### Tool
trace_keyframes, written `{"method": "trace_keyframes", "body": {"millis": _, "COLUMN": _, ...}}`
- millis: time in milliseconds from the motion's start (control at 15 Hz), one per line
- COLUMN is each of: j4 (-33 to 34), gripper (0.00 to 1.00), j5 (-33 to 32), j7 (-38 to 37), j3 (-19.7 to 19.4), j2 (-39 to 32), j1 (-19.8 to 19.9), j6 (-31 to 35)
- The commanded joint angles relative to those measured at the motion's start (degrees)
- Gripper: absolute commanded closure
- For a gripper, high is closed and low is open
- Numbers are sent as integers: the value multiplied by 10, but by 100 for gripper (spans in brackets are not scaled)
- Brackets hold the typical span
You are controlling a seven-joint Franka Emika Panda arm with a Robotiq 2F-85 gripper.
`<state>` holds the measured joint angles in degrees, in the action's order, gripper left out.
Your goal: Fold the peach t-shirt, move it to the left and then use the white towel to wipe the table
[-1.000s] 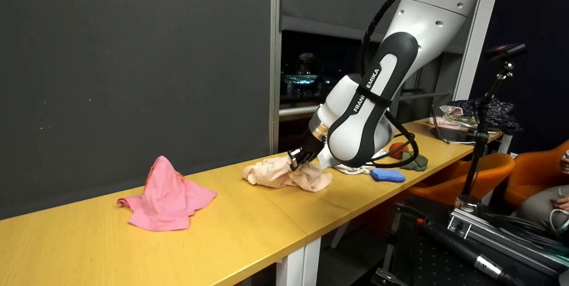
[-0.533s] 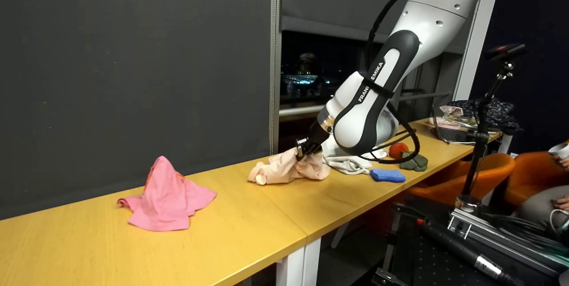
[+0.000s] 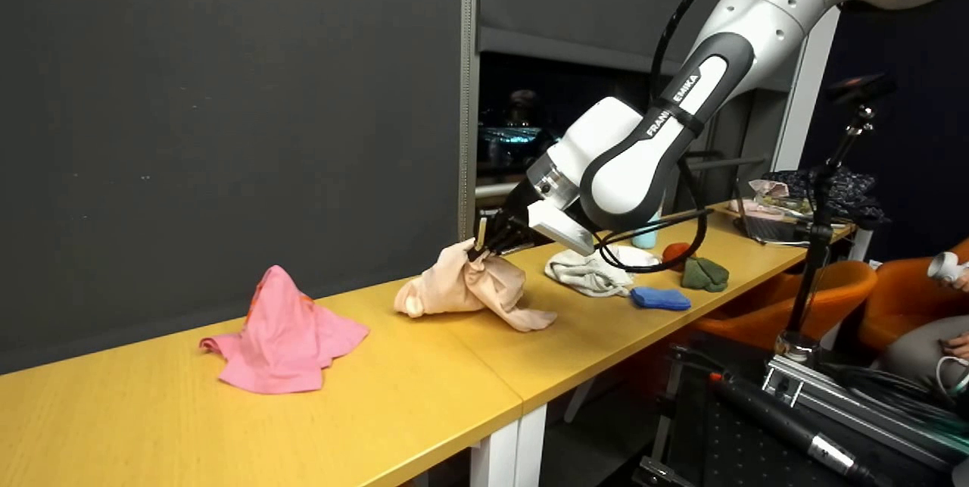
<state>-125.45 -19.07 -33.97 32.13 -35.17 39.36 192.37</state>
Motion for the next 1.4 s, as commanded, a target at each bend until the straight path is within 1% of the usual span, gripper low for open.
{"method": "trace_keyframes", "body": {"millis": 0, "j4": 40, "gripper": 97, "j5": -60, "j7": 1, "j3": 154, "j2": -110, "j1": 155, "j6": -36}}
{"method": "trace_keyframes", "body": {"millis": 67, "j4": 41, "gripper": 97, "j5": -67, "j7": 11, "j3": 196, "j2": -136, "j1": 196, "j6": -55}}
{"method": "trace_keyframes", "body": {"millis": 133, "j4": 51, "gripper": 97, "j5": -76, "j7": 29, "j3": 233, "j2": -176, "j1": 238, "j6": -76}}
{"method": "trace_keyframes", "body": {"millis": 267, "j4": 54, "gripper": 97, "j5": -72, "j7": 50, "j3": 293, "j2": -229, "j1": 300, "j6": -128}}
{"method": "trace_keyframes", "body": {"millis": 333, "j4": 54, "gripper": 97, "j5": -60, "j7": 56, "j3": 312, "j2": -239, "j1": 320, "j6": -158}}
{"method": "trace_keyframes", "body": {"millis": 400, "j4": 40, "gripper": 97, "j5": 63, "j7": 133, "j3": 328, "j2": -210, "j1": 321, "j6": -182}}
{"method": "trace_keyframes", "body": {"millis": 467, "j4": 47, "gripper": 97, "j5": 99, "j7": 151, "j3": 336, "j2": -210, "j1": 328, "j6": -207}}
{"method": "trace_keyframes", "body": {"millis": 533, "j4": 54, "gripper": 97, "j5": 148, "j7": 187, "j3": 343, "j2": -218, "j1": 330, "j6": -224}}
{"method": "trace_keyframes", "body": {"millis": 667, "j4": 69, "gripper": 97, "j5": 215, "j7": 240, "j3": 350, "j2": -241, "j1": 331, "j6": -258}}
{"method": "trace_keyframes", "body": {"millis": 733, "j4": 73, "gripper": 97, "j5": 248, "j7": 257, "j3": 351, "j2": -239, "j1": 330, "j6": -277}}
{"method": "trace_keyframes", "body": {"millis": 1000, "j4": 98, "gripper": 97, "j5": 351, "j7": 313, "j3": 336, "j2": -224, "j1": 318, "j6": -345}}
{"method": "trace_keyframes", "body": {"millis": 1133, "j4": 107, "gripper": 97, "j5": 389, "j7": 327, "j3": 320, "j2": -215, "j1": 307, "j6": -367}}
{"method": "trace_keyframes", "body": {"millis": 1200, "j4": 111, "gripper": 65, "j5": 403, "j7": 334, "j3": 310, "j2": -210, "j1": 302, "j6": -378}}
{"method": "trace_keyframes", "body": {"millis": 1267, "j4": 113, "gripper": 64, "j5": 418, "j7": 341, "j3": 305, "j2": -206, "j1": 300, "j6": -387}}
{"method": "trace_keyframes", "body": {"millis": 1333, "j4": 114, "gripper": 57, "j5": 431, "j7": 347, "j3": 299, "j2": -199, "j1": 296, "j6": -392}}
